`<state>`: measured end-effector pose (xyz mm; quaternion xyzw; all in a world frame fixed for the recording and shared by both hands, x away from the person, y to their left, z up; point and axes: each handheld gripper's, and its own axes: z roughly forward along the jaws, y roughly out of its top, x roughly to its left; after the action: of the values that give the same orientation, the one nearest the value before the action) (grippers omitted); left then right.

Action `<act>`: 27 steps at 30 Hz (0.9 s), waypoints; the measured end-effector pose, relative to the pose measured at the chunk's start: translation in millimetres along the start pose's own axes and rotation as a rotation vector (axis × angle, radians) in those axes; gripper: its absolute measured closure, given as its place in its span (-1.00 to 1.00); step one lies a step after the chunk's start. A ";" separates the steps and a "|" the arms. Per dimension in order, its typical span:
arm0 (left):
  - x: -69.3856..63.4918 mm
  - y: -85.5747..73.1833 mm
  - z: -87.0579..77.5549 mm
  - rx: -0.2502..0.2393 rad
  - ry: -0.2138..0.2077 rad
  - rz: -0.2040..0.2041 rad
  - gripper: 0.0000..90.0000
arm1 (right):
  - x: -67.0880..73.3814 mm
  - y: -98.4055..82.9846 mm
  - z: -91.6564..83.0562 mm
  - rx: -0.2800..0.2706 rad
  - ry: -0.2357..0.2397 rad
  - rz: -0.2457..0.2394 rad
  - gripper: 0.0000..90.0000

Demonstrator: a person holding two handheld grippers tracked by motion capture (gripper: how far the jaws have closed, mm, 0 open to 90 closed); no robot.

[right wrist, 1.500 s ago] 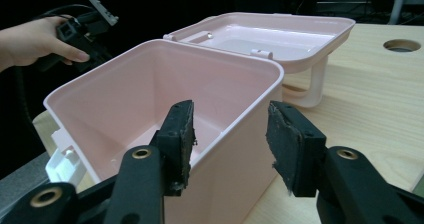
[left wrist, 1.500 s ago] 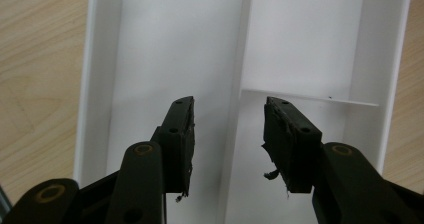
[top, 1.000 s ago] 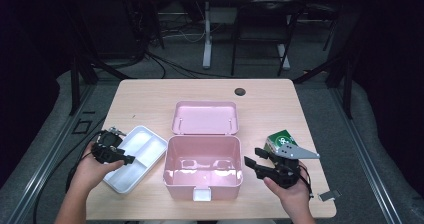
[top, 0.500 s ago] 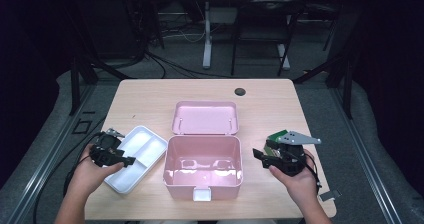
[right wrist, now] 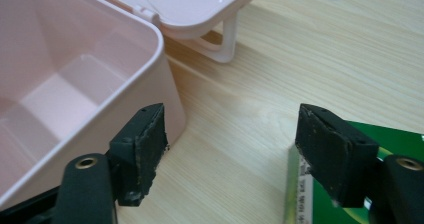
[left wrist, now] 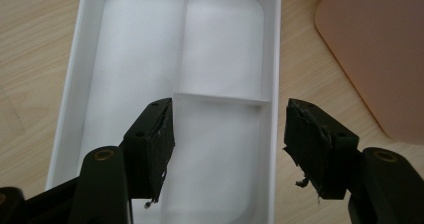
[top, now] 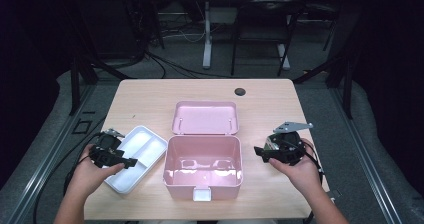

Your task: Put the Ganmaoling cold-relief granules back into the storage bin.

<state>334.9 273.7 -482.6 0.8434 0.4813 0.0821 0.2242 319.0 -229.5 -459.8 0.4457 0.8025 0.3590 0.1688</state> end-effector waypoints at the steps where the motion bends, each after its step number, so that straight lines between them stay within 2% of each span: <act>1: -0.1 0.2 0.3 0.001 -0.001 0.010 -0.18 | -1.4 1.5 0.6 0.010 0.014 -0.004 -0.42; 2: -0.9 0.5 0.5 0.007 -0.005 0.010 -0.18 | -1.4 3.3 0.8 0.030 -0.016 -0.013 -0.42; 3: -1.6 0.6 0.9 0.008 -0.007 0.009 -0.18 | -3.6 4.7 1.6 0.037 0.021 -0.019 -0.42; 5: -2.4 1.0 1.8 0.012 -0.008 0.016 -0.18 | -4.1 8.1 2.1 0.071 -0.017 -0.029 -0.43; 6: -2.4 1.0 1.8 0.012 -0.008 0.016 -0.18 | -5.8 9.5 3.1 0.079 0.004 -0.030 -0.43; 8: -4.2 0.8 3.2 0.019 -0.014 0.019 -0.18 | -7.3 12.3 4.0 0.096 -0.007 -0.033 -0.44; 9: -4.6 0.8 3.3 0.021 -0.014 0.022 -0.18 | -8.5 13.8 4.4 0.107 0.003 -0.035 -0.44; 10: -5.0 0.8 3.3 0.021 -0.012 0.025 -0.18 | -8.7 15.3 4.7 0.120 -0.017 -0.039 -0.44; 12: -5.5 0.8 3.1 0.021 -0.012 0.023 -0.18 | -9.8 16.8 5.3 0.128 -0.014 -0.042 -0.46; 15: -6.5 1.0 2.5 0.021 -0.019 0.029 -0.18 | -13.9 23.4 7.7 0.181 -0.051 -0.057 -0.52; 18: -6.9 0.8 2.8 0.020 -0.024 0.023 -0.18 | -19.5 27.8 11.2 0.237 -0.057 -0.049 -0.60; 19: -6.9 0.6 2.7 0.020 -0.024 0.025 -0.18 | -23.0 28.8 13.3 0.257 -0.030 -0.043 -0.62; 21: -6.9 0.3 2.6 0.017 -0.026 0.022 -0.18 | -28.8 30.7 18.5 0.308 -0.045 -0.031 -0.65; 27: -6.4 0.3 1.3 0.015 -0.030 0.021 -0.17 | -38.3 33.8 27.3 0.385 -0.091 -0.017 -0.67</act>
<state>332.2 267.8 -483.1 0.8513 0.4694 0.0682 0.2244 376.2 -238.2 -455.8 0.4786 0.8517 0.1770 0.1194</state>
